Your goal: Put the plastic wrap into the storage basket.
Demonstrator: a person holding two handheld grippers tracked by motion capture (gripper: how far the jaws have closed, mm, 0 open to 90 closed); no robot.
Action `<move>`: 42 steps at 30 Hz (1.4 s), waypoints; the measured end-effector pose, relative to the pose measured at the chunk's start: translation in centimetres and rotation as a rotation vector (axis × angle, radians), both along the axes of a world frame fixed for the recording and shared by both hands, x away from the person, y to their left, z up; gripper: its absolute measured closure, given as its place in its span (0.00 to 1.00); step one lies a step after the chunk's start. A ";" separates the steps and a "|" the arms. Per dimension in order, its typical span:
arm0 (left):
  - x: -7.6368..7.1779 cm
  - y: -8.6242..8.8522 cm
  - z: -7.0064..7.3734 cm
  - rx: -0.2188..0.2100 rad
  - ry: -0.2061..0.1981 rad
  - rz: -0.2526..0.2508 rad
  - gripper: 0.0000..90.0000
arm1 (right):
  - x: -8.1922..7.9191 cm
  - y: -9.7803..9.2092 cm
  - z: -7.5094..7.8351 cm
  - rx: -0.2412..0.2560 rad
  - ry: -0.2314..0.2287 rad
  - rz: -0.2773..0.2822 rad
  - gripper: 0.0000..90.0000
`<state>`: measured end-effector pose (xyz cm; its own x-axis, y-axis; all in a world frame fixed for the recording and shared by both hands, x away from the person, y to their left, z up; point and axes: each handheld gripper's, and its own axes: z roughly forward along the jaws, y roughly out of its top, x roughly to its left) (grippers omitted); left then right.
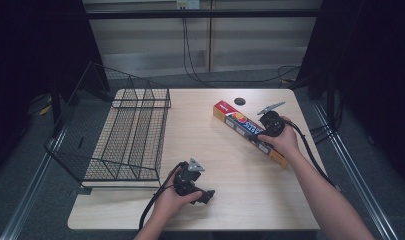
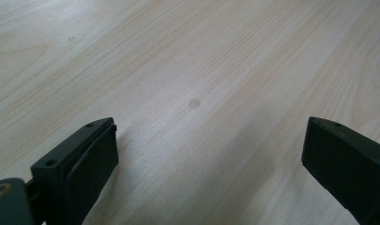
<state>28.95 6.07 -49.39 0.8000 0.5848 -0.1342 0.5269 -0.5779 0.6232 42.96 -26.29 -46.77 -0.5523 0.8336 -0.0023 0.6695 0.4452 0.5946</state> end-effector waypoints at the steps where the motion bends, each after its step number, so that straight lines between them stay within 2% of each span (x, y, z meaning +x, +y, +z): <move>1: 0.0 -0.1 0.0 -0.014 0.000 0.011 0.04 | 0.0 -0.1 -0.1 0.000 0.006 0.002 0.15; 3: 0.0 0.0 0.0 -0.010 0.000 0.010 0.04 | 0.2 -0.2 -0.3 -0.007 0.030 0.000 0.18; 5: 0.0 0.0 0.0 -0.011 0.004 0.008 0.04 | 0.2 -0.2 -0.3 -0.017 0.044 0.014 0.27; 8: 0.0 0.0 -0.1 -0.019 0.007 0.011 0.04 | 0.4 -0.1 -0.6 -0.049 0.058 0.025 0.32; 10: 0.0 0.0 -0.1 -0.009 0.007 0.004 0.04 | 0.5 0.1 -0.7 -0.059 0.085 0.030 0.42; 11: 0.0 0.0 -0.2 -0.017 0.011 0.011 0.04 | 0.5 0.0 -0.8 -0.064 0.076 0.053 0.45; 18: 0.1 0.1 0.1 -0.004 0.008 0.003 0.05 | 0.1 0.4 -0.6 -0.079 0.060 0.047 0.49; 19: 0.1 0.1 0.1 -0.011 0.010 0.004 0.05 | 0.0 0.3 -0.6 -0.086 0.057 0.069 0.50; 20: 0.0 0.0 0.0 -0.026 0.012 0.007 0.05 | -0.1 0.4 -0.6 -0.082 0.056 0.067 0.50; 21: 0.0 0.1 0.0 -0.033 0.012 -0.006 0.05 | -0.3 0.4 -0.6 -0.082 0.058 0.081 0.50; 22: 0.0 0.1 0.0 -0.033 0.010 -0.009 0.04 | -0.5 0.4 -0.5 -0.080 0.066 0.089 0.50; 23: 0.0 0.0 0.1 -0.035 0.013 -0.003 0.04 | -0.7 0.4 -0.4 -0.083 0.055 0.099 0.50; 24: 0.0 0.0 0.3 -0.018 0.014 -0.017 0.04 | -1.0 0.4 -0.3 -0.067 0.057 0.106 0.50; 25: 0.0 0.0 0.5 -0.049 0.037 -0.028 0.04 | -1.1 0.2 -0.1 -0.063 0.050 0.123 0.50; 26: 0.1 0.1 0.6 -0.045 0.044 -0.051 0.03 | -1.5 0.1 0.2 -0.057 0.041 0.141 0.50; 27: -0.1 -0.1 0.8 -0.082 0.052 -0.041 0.03 | -1.6 0.1 0.5 -0.053 0.040 0.145 0.50; 29: -0.1 -0.2 1.3 -0.102 0.062 -0.072 0.01 | -2.1 0.0 1.1 -0.054 0.039 0.165 0.50; 31: 0.0 -0.5 1.9 -0.119 0.064 -0.088 0.01 | -2.6 -0.1 1.7 -0.049 0.030 0.198 0.50; 32: 0.0 -0.6 2.3 -0.131 0.075 -0.094 0.01 | -2.9 -0.1 2.1 -0.043 0.043 0.195 0.50; 34: 0.2 -0.7 3.1 -0.153 0.072 -0.106 0.01 | -3.5 -0.1 2.7 -0.048 0.028 0.223 0.50; 37: 0.6 -0.7 4.5 -0.108 0.066 -0.135 0.01 | -4.1 -0.1 3.5 -0.026 0.025 0.258 0.50; 39: 0.9 -0.6 5.4 -0.095 0.061 -0.149 0.01 | -4.6 0.1 4.0 -0.015 0.023 0.275 0.50; 40: 1.1 -0.6 5.7 -0.106 0.048 -0.147 0.01 | -4.8 0.2 4.2 -0.023 0.017 0.285 0.50; 41: 1.3 -0.5 6.1 -0.087 0.045 -0.154 0.01 | -5.0 0.4 4.3 -0.023 0.019 0.294 0.50; 42: 1.6 -0.4 6.4 -0.087 0.044 -0.157 0.00 | -5.2 0.5 4.5 -0.017 0.022 0.305 0.50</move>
<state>30.53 5.70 -42.97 0.8730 0.4374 -0.2155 0.4620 -0.6005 0.6526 37.78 -25.81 -42.29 -0.7774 0.6290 -0.0006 0.5156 0.6378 0.5722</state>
